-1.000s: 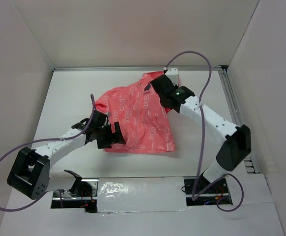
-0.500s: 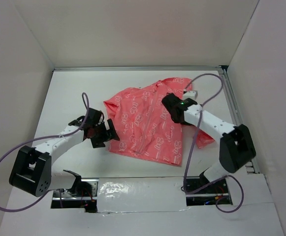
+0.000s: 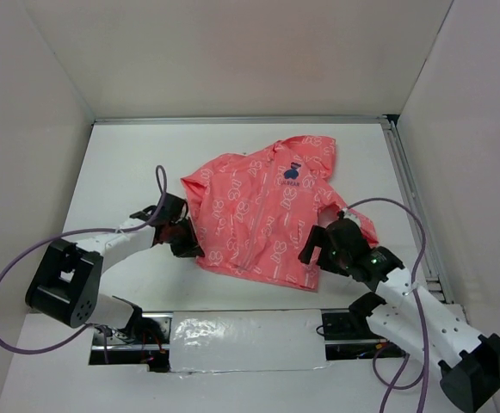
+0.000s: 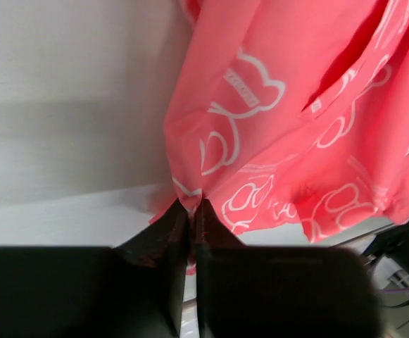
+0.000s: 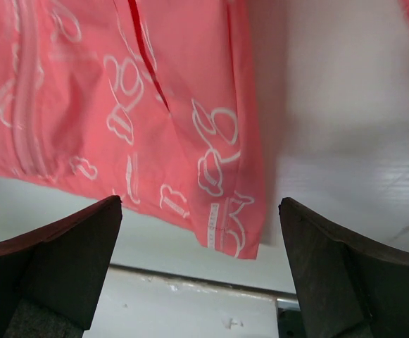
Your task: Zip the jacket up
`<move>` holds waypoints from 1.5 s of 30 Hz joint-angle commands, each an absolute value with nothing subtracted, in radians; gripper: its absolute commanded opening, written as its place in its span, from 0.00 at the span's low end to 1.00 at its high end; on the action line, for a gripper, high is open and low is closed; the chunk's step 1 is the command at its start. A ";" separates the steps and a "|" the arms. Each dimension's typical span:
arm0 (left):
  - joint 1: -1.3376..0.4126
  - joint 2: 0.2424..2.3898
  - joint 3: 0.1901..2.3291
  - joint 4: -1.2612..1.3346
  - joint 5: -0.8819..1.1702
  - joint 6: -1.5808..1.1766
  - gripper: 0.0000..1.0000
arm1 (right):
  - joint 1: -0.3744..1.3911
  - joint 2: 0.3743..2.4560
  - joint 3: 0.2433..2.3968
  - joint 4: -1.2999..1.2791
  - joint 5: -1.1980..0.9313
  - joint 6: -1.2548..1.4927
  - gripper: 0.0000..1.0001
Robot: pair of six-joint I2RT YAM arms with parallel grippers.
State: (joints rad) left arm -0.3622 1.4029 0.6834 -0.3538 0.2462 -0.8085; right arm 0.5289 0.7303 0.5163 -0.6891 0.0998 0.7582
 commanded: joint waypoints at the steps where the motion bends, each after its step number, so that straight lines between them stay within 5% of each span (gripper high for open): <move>1: -0.382 1.405 0.670 -0.299 0.299 -0.801 0.06 | 0.560 0.748 0.474 -0.588 -0.012 0.793 1.00; 2: -0.382 1.404 0.676 -0.302 0.293 -0.801 0.00 | 0.564 0.785 0.465 -0.581 -0.009 0.802 1.00; 9: -0.434 1.333 0.675 -0.315 0.319 -0.767 0.00 | 0.584 0.982 0.480 -0.508 0.044 0.835 0.95; 11: -0.449 1.281 0.658 -0.316 0.318 -0.759 0.00 | 0.586 1.006 0.495 -0.528 0.110 0.836 0.87; 13: -0.448 1.238 0.653 -0.343 0.293 -0.762 0.19 | 0.578 1.008 0.505 -0.532 0.143 0.827 0.72; 15: -0.443 1.218 0.672 -0.376 0.255 -0.781 0.94 | 0.563 1.012 0.506 -0.532 0.146 0.824 0.51; 19: -0.400 1.232 0.744 -0.478 0.148 -0.824 0.99 | 0.528 1.006 0.502 -0.560 0.211 0.857 0.00; 27: -0.222 1.475 0.948 -0.479 0.098 -0.839 0.99 | 0.411 0.806 0.578 -0.673 0.299 0.871 0.00; 38: -0.259 1.859 1.137 -0.387 0.170 -0.779 0.77 | 0.285 0.831 0.646 -0.637 0.200 0.759 0.00; 42: -0.268 1.885 1.175 -0.383 0.183 -0.764 0.47 | 0.268 0.862 0.632 -0.630 0.202 0.756 0.00; 43: -0.264 1.888 1.192 -0.402 0.163 -0.755 0.10 | 0.259 0.865 0.627 -0.635 0.210 0.759 0.00; 45: -0.246 1.894 1.280 -0.530 0.026 -0.755 0.00 | 0.250 0.867 0.623 -0.643 0.230 0.761 0.00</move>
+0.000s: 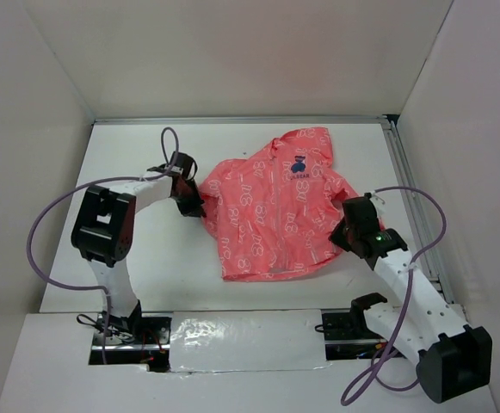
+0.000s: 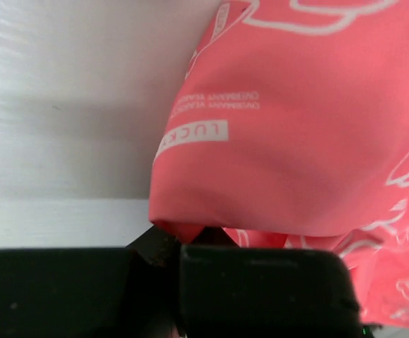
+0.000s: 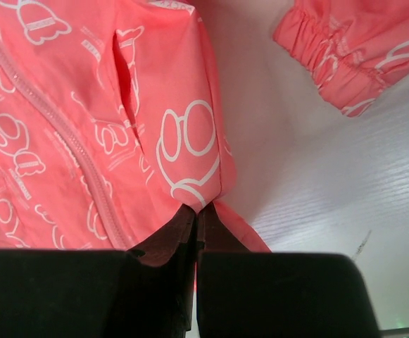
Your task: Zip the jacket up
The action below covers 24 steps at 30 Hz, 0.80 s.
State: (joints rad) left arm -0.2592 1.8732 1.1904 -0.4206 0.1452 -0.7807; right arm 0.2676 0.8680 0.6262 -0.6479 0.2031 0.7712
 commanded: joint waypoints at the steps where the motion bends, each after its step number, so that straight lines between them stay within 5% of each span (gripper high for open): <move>1: -0.236 1.899 1.314 -0.581 -0.038 -0.756 0.00 | 0.242 0.865 0.614 -0.646 0.233 0.761 0.00; 6: -0.131 1.942 1.581 -0.895 -0.391 -0.819 0.00 | 0.195 0.844 0.580 -0.634 0.227 0.739 0.00; 9: -0.072 1.968 1.716 -0.986 -0.416 -0.790 0.01 | 0.176 0.836 0.561 -0.621 0.197 0.724 0.00; 10: -0.068 1.967 1.733 -0.974 -0.419 -0.773 0.09 | 0.172 0.845 0.560 -0.612 0.187 0.712 0.00; 11: -0.069 1.960 1.747 -0.960 -0.414 -0.737 0.32 | 0.170 0.851 0.561 -0.614 0.181 0.709 0.00; 13: -0.072 1.915 1.694 -0.864 -0.335 -0.680 0.59 | 0.172 0.871 0.565 -0.609 0.175 0.704 0.00; 14: -0.074 1.890 1.657 -0.821 -0.290 -0.616 0.96 | 0.172 0.879 0.563 -0.604 0.169 0.701 0.00; 24: 0.078 1.554 1.125 -0.641 0.084 -0.725 0.99 | 0.172 0.902 0.563 -0.581 0.158 0.692 0.00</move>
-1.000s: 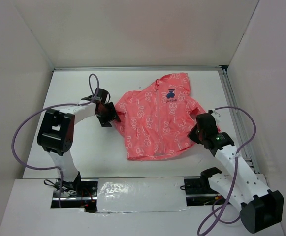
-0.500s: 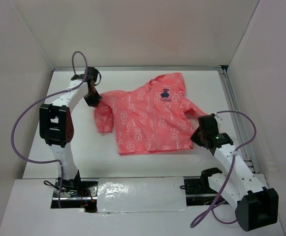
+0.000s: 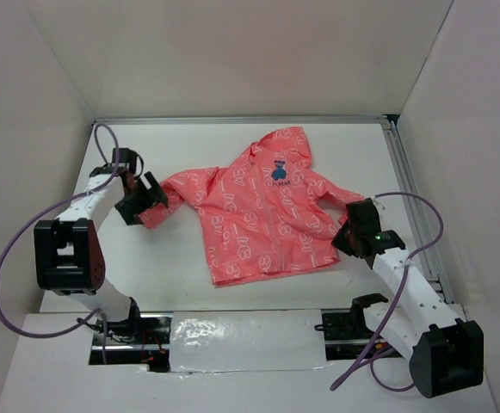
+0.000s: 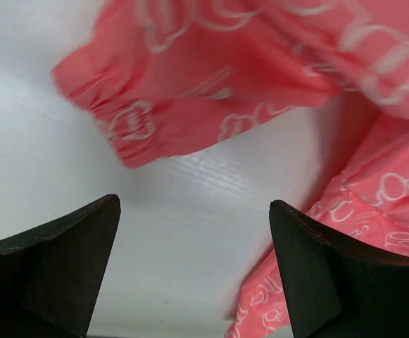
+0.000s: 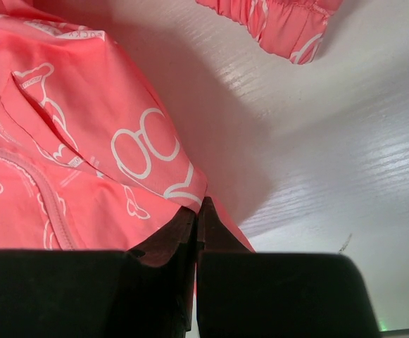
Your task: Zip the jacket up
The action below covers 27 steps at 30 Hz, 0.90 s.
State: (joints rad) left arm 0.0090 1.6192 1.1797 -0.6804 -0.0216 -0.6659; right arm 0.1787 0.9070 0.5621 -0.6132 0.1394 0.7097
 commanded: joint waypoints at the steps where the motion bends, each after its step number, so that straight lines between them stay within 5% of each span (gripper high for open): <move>1: 0.124 1.539 1.089 -0.638 0.098 -0.735 0.99 | 0.172 0.903 0.563 -0.587 0.163 0.690 0.00; 11: 0.276 1.537 1.155 -0.511 0.540 -0.775 0.99 | 0.169 0.881 0.532 -0.566 0.141 0.695 0.00; 27: 0.170 2.023 1.517 -0.620 0.515 -0.939 0.94 | 0.175 0.867 0.519 -0.561 0.146 0.726 0.00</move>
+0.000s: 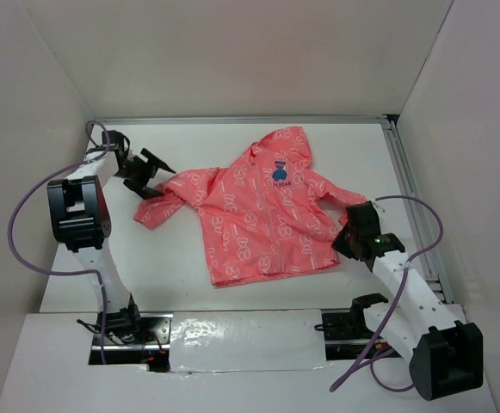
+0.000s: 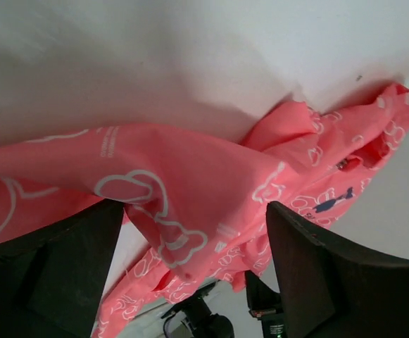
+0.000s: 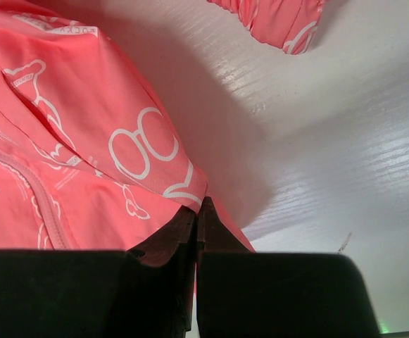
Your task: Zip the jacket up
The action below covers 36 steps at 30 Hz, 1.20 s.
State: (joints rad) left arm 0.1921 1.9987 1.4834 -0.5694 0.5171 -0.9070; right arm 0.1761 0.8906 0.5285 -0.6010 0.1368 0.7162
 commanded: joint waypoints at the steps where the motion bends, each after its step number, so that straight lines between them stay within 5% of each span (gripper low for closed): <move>1: 0.167 2.032 1.517 -0.609 0.505 -0.940 0.91 | 0.175 0.865 0.518 -0.563 0.147 0.729 0.00; 4: 0.166 2.083 1.555 -0.617 0.502 -0.940 0.59 | 0.176 0.867 0.523 -0.568 0.159 0.727 0.00; 5: 0.166 2.098 1.609 -0.646 0.499 -0.943 0.40 | 0.176 0.865 0.523 -0.569 0.164 0.729 0.00; 6: 0.166 2.126 1.640 -0.658 0.496 -0.939 0.00 | 0.176 0.864 0.523 -0.572 0.167 0.729 0.00; 13: 0.097 2.076 1.969 -0.788 0.286 -0.890 0.00 | 0.181 0.833 0.506 -0.565 0.169 0.727 0.00; 19: -0.078 1.806 1.762 -0.608 -0.033 -0.724 0.00 | 0.189 0.844 0.505 -0.561 0.164 0.727 0.00; 28: 0.032 1.842 1.489 -0.828 -0.106 -0.929 0.74 | 0.218 0.894 0.525 -0.584 0.152 0.718 0.05; 30: 0.060 1.877 1.550 -0.888 -0.095 -0.952 0.81 | 0.227 0.907 0.535 -0.601 0.166 0.729 0.29; 32: 0.060 1.864 1.595 -0.937 -0.103 -0.950 0.89 | 0.256 0.899 0.552 -0.624 0.210 0.748 0.77; 33: 0.060 1.864 1.595 -0.937 -0.103 -0.950 0.89 | 0.256 0.888 0.560 -0.633 0.210 0.749 0.77; 36: 0.037 1.729 1.547 -0.823 -0.032 -0.850 0.98 | 0.301 0.848 0.600 -0.667 0.250 0.755 1.00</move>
